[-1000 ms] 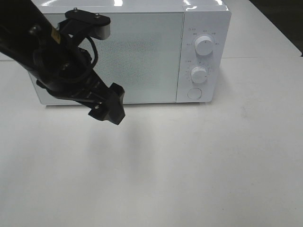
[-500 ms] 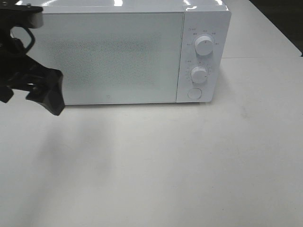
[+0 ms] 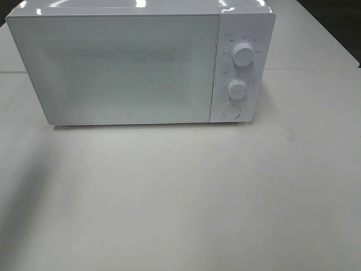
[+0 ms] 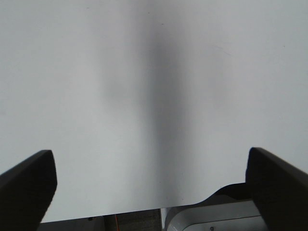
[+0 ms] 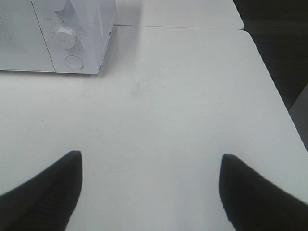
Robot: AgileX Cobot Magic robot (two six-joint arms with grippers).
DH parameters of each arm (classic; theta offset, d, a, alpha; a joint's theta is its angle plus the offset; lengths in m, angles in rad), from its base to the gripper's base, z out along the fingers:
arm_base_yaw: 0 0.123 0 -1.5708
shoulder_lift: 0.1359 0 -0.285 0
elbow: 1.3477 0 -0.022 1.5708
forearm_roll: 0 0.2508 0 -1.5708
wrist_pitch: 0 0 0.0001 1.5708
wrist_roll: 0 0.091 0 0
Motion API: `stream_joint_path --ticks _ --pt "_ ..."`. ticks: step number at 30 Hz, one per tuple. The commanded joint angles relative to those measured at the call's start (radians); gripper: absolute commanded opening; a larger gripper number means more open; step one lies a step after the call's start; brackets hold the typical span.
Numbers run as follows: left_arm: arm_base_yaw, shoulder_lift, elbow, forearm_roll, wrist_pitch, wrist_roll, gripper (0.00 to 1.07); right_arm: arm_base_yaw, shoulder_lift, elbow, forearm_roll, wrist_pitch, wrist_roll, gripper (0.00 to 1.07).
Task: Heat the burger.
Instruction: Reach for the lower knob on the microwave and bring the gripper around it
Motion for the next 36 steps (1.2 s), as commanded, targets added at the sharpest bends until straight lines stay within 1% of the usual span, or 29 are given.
stream_joint_path --ticks 1,2,3,5,10,14,18,20,21,22,23,24,25,26,27,28,29,30,31,32,33,34,35,36 --pt "0.047 -0.039 0.004 -0.01 0.028 0.006 1.01 0.0 -0.026 0.002 -0.005 -0.001 -0.013 0.76" --pt "0.083 -0.068 0.004 -0.016 0.047 0.01 1.01 0.0 -0.026 0.002 -0.005 -0.001 -0.013 0.76" --pt "0.083 -0.068 0.004 -0.016 0.047 0.01 1.01 0.0 -0.026 0.002 -0.005 -0.001 -0.013 0.76" --pt "0.123 -0.122 0.005 -0.03 0.069 0.03 1.01 0.0 -0.026 0.002 -0.005 -0.001 -0.013 0.76" --pt "0.133 -0.196 0.005 -0.035 0.083 0.028 1.01 0.0 -0.026 0.002 -0.005 -0.001 -0.013 0.76" --pt "0.133 -0.302 0.005 -0.067 0.09 0.027 1.01 0.0 -0.026 0.002 -0.005 -0.001 -0.013 0.76" --pt "0.133 -0.365 0.01 -0.075 0.088 0.024 1.01 0.0 -0.026 0.002 -0.005 -0.001 -0.013 0.76" --pt "0.133 -0.442 0.058 -0.08 0.061 0.024 1.01 0.0 -0.026 0.002 -0.005 -0.001 -0.013 0.76" --pt "0.133 -0.442 0.058 -0.08 0.061 0.024 1.01 0.0 -0.026 0.002 -0.005 -0.001 -0.013 0.76" --pt "0.133 -0.503 0.115 -0.083 0.043 0.024 1.01 0.0 -0.026 0.002 -0.005 -0.001 -0.013 0.76" --pt "0.133 -0.503 0.115 -0.083 0.043 0.024 1.01 0.0 -0.026 0.002 -0.005 -0.001 -0.013 0.76" --pt "0.133 -0.537 0.146 -0.083 0.031 0.025 1.01 0.0 -0.026 0.002 -0.005 -0.001 -0.013 0.76" --pt "0.133 -0.602 0.206 -0.083 0.008 0.026 1.01 0.0 -0.026 0.002 -0.005 -0.001 -0.013 0.76" --pt "0.133 -0.602 0.206 -0.083 0.008 0.026 1.01 0.0 -0.026 0.002 -0.005 -0.001 -0.013 0.76" --pt "0.133 -0.639 0.24 -0.082 -0.002 0.029 1.01 0.0 -0.026 0.002 -0.005 -0.001 -0.013 0.76" --pt "0.133 -0.706 0.301 -0.082 -0.021 0.033 1.01 0.0 -0.026 0.002 -0.005 -0.001 -0.013 0.76" --pt "0.133 -0.706 0.301 -0.082 -0.021 0.033 1.01 0.0 -0.026 0.002 -0.005 -0.001 -0.013 0.76" --pt "0.133 -0.78 0.366 -0.082 -0.043 0.034 1.01 0.0 -0.026 0.002 -0.005 -0.001 -0.013 0.76" --pt "0.133 -0.815 0.398 -0.081 -0.052 0.038 1.01 0.0 -0.026 0.002 -0.005 -0.001 -0.013 0.76" --pt "0.133 -0.815 0.398 -0.081 -0.052 0.038 1.01 0.0 -0.026 0.002 -0.005 -0.001 -0.013 0.76" --pt "0.133 -0.876 0.452 -0.076 -0.063 0.05 1.01 0.0 -0.026 0.002 -0.005 -0.001 -0.013 0.76" --pt "0.133 -0.901 0.475 -0.076 -0.068 0.054 1.01 0.0 -0.026 0.002 -0.005 -0.001 -0.013 0.76" --pt "0.133 -0.901 0.475 -0.076 -0.068 0.054 1.01 0.0 -0.026 0.002 -0.005 -0.001 -0.013 0.76" --pt "0.133 -0.958 0.523 -0.076 -0.069 0.055 1.01 0.0 -0.026 0.002 -0.005 -0.001 -0.013 0.76"
